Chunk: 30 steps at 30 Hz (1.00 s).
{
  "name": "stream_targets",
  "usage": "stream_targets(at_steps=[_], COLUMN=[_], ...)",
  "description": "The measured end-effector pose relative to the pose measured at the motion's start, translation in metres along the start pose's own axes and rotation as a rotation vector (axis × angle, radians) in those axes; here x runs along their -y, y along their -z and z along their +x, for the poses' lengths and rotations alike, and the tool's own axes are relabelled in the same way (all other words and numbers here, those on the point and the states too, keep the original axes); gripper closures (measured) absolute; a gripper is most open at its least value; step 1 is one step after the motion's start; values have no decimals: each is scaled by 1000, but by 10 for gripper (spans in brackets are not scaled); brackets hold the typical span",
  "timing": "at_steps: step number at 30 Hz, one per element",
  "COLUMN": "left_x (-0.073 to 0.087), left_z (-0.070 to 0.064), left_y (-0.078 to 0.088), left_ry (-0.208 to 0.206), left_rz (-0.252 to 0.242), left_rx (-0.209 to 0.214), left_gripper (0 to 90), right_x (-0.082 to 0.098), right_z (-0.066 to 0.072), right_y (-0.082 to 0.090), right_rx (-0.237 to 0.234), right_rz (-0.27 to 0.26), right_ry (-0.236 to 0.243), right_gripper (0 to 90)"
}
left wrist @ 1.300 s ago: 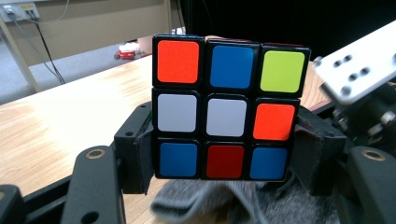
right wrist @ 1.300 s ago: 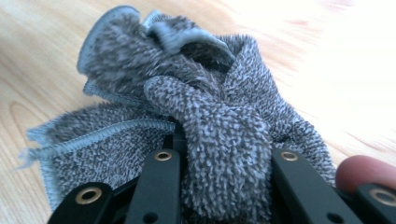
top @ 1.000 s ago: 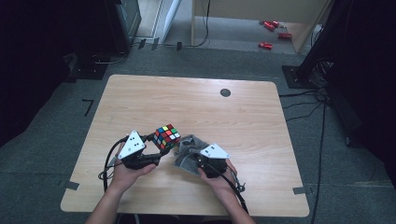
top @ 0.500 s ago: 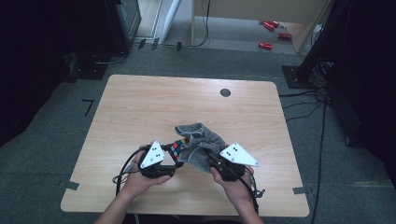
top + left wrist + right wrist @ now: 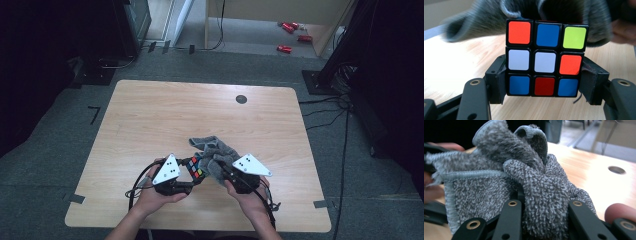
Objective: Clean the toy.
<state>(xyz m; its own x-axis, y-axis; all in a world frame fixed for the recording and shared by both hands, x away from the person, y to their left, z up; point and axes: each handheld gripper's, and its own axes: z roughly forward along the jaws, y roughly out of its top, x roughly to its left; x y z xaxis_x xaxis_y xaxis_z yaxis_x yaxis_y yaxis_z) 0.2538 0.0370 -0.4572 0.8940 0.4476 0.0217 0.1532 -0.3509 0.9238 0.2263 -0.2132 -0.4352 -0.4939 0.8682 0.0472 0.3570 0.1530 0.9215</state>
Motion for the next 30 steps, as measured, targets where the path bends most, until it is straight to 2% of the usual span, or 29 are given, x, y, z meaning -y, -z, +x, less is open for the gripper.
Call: stream_targets(at_steps=[2, 6, 8, 11, 13, 15, 18, 24, 27, 30], left_x=[1, 3, 3, 2, 1, 0, 0, 1, 2, 3], left_z=[1, -1, -5, -8, -9, -8, -7, -4, -7, -10], left_y=[0, -6, -9, -10, -9, -7, -5, -5, -8, -12], left_ry=[1, 3, 1, -10, -3, 5, 0, 22, 16, 11], left_rz=[12, 40, 42, 40, 31, 16, 13, 4, 20, 30], left_rx=[-5, 11, 18, 29, 37, 43, 36, 44, 49, 56], left_gripper=[346, 346, 346, 346, 346, 346, 345, 346, 346, 346], right_x=[0, -9, -14, -17, -16, -14, -8, -2, -4, -9], right_z=[-4, 1, 7, 18, 22, 21, 12, -4, -5, 3], right_y=[1, 9, 13, 15, 14, 11, 6, 4, 7, 14], right_rx=[9, -9, -30, -96, -105, -112, -99, -21, -19, -45], right_rz=[-1, -40, -56, -69, -71, -60, -46, -11, -25, -61], right_ry=[-22, -8, -4, -7, 18, 6, -24, -23, -26, -12], right_gripper=[750, 747, 747, 742, 742, 742, 742, 741, 742, 745])
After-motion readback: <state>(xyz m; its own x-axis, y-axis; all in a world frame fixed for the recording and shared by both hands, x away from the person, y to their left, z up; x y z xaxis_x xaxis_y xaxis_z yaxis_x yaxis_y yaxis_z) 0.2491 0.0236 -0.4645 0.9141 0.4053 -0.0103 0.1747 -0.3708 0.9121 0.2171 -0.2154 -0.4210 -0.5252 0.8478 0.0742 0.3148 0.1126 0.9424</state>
